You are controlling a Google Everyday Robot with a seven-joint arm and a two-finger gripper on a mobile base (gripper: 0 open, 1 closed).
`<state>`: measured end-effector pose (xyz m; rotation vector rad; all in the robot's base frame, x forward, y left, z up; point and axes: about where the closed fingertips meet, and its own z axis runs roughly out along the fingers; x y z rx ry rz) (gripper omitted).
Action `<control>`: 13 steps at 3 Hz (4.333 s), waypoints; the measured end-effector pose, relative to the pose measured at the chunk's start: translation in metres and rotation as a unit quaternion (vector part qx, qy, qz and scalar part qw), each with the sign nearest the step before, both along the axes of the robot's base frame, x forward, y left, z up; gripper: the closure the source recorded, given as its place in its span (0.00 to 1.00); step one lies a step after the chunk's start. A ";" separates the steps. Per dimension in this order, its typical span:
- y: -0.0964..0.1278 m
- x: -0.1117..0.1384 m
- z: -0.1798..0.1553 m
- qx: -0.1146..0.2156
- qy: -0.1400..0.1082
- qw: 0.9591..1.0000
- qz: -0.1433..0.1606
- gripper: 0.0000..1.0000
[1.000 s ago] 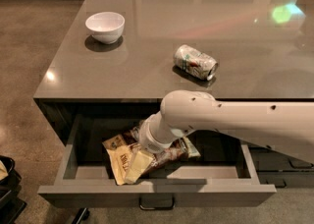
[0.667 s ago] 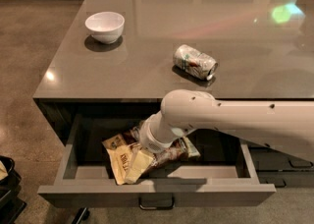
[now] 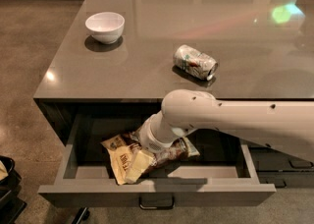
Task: Pick brown chip bag from top drawer and place on counter
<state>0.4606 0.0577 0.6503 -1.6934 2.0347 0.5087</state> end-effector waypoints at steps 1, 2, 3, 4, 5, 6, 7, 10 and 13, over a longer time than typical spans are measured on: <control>0.000 0.000 0.000 0.000 0.000 1.000 0.000 0.66; 0.000 0.000 0.000 0.000 0.000 1.000 0.000 0.89; 0.000 0.000 0.000 0.000 0.000 1.000 0.000 1.00; 0.001 0.000 0.015 0.005 -0.012 1.000 0.009 1.00; -0.006 0.000 0.066 0.018 -0.047 0.999 0.012 1.00; -0.025 -0.017 0.129 0.030 -0.105 0.994 -0.008 1.00; -0.054 -0.062 0.173 0.034 -0.132 0.990 -0.043 1.00; -0.041 -0.066 0.296 0.010 -0.135 0.990 0.024 1.00; 0.000 0.038 0.328 -0.074 -0.087 0.990 0.078 1.00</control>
Offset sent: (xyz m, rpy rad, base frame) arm 0.0000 0.0000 0.0000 0.0000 0.0000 0.0000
